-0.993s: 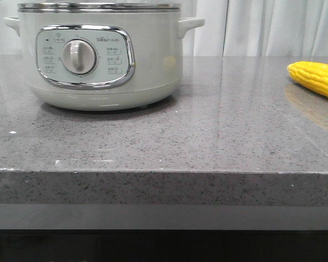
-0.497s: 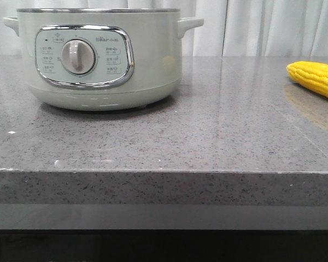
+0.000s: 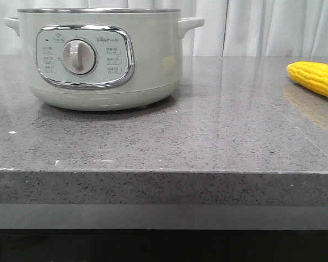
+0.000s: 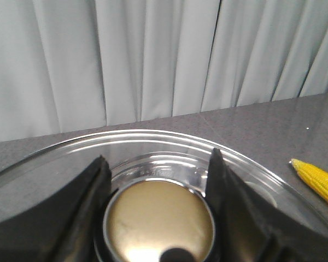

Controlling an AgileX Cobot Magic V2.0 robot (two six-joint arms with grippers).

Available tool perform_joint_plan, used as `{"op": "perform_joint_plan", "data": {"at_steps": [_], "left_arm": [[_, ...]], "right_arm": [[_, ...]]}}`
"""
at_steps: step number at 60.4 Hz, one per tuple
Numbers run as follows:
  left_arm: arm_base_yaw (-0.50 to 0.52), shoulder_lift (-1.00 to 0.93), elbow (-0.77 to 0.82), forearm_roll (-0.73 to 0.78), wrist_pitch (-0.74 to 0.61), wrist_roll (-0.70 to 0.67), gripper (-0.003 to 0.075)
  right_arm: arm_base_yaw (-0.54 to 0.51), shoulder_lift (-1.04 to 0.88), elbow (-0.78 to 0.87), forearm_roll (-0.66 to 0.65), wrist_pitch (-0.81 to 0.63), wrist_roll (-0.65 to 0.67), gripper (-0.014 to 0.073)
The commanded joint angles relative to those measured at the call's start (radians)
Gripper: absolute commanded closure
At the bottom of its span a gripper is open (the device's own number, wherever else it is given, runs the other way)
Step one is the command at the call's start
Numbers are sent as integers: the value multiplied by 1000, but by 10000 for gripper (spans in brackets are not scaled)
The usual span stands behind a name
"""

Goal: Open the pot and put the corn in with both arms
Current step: 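Lower the right gripper onto the yellow corn cob and grasp it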

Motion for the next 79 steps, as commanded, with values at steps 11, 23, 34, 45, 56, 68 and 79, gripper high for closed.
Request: {"op": "perform_joint_plan", "data": {"at_steps": [11, 23, 34, 45, 56, 68, 79], "left_arm": [[55, -253, 188, 2, -37, -7, 533], [55, -396, 327, -43, 15, -14, 533], [55, -457, 384, -46, 15, -14, 533], [55, -461, 386, -46, 15, -14, 533], [55, -461, 386, -46, 15, -14, 533], [55, -461, 386, -46, 15, -14, 534], [55, -461, 386, -46, 15, -14, 534]], "right_arm": [[-6, 9, -28, -12, -40, -6, 14], [-6, 12, -30, -17, -11, -6, 14], [-6, 68, -63, -50, 9, -6, 14], [-20, 202, -167, -77, 68, -1, 9], [-74, 420, -337, -72, 185, 2, 9], [-110, 648, -531, -26, 320, -40, 9], [-110, 818, -687, 37, 363, -113, 11]]}}
